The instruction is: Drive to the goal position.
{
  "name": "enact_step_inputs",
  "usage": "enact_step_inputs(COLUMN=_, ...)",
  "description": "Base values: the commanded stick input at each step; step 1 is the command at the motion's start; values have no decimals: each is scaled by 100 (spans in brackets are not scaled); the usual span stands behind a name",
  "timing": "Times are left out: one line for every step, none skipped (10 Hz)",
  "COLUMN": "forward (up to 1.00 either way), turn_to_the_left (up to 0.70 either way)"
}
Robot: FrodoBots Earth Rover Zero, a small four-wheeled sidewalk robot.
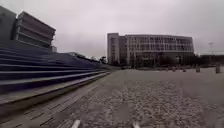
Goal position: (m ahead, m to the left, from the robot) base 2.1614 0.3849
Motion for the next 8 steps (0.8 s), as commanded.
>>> enact_step_inputs(forward=70, turn_to_the_left=4)
enact_step_inputs(forward=70, turn_to_the_left=4)
enact_step_inputs(forward=70, turn_to_the_left=4)
enact_step_inputs(forward=70, turn_to_the_left=4)
enact_step_inputs(forward=70, turn_to_the_left=4)
enact_step_inputs(forward=70, turn_to_the_left=4)
enact_step_inputs(forward=70, turn_to_the_left=2)
enact_step_inputs(forward=70, turn_to_the_left=-1)
